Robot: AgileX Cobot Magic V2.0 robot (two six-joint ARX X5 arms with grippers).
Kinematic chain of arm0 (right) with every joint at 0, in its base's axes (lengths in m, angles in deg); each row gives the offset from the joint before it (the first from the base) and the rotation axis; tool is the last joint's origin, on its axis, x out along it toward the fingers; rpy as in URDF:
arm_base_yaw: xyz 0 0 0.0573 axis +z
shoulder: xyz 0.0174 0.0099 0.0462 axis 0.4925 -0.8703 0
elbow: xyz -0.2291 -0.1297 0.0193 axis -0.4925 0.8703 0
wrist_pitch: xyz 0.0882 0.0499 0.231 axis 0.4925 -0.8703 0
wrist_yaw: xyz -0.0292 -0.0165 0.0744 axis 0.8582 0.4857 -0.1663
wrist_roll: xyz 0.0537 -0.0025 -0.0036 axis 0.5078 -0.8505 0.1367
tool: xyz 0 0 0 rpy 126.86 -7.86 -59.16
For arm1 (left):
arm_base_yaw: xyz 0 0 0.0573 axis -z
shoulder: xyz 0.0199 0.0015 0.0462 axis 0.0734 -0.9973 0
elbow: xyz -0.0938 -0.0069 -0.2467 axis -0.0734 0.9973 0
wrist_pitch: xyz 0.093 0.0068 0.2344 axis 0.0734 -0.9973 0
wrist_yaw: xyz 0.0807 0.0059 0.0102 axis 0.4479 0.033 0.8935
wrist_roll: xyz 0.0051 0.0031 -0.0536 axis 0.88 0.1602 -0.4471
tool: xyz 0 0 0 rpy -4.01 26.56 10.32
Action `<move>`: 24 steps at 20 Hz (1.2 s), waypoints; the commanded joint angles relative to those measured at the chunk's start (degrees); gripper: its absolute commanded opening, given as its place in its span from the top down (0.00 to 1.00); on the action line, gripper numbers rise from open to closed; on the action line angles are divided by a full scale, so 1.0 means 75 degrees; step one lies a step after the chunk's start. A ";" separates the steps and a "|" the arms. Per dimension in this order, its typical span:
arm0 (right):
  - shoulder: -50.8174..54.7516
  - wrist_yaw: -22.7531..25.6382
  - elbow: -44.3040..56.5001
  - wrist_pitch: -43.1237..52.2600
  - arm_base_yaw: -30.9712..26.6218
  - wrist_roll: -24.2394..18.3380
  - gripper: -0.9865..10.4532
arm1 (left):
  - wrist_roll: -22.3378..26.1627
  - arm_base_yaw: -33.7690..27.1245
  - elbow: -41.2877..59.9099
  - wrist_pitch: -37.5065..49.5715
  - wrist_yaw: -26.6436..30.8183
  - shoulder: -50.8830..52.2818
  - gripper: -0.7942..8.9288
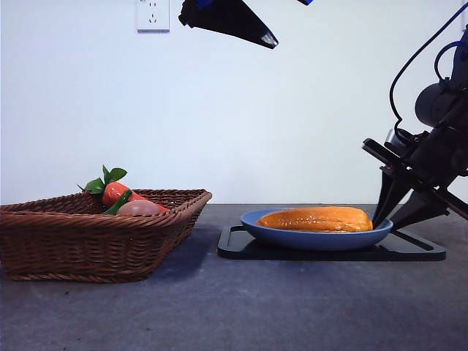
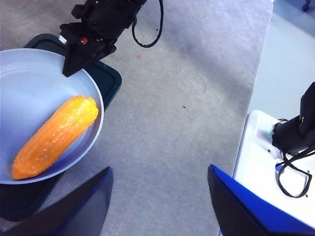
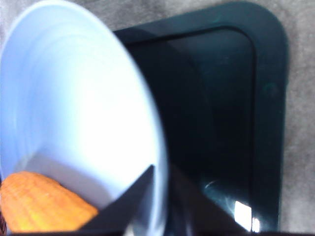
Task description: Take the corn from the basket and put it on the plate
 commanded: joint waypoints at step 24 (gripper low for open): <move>0.5764 0.0391 -0.0079 -0.4750 0.0909 -0.2445 0.75 | 0.0067 -0.0082 -0.0163 0.0035 -0.0003 0.0003 0.66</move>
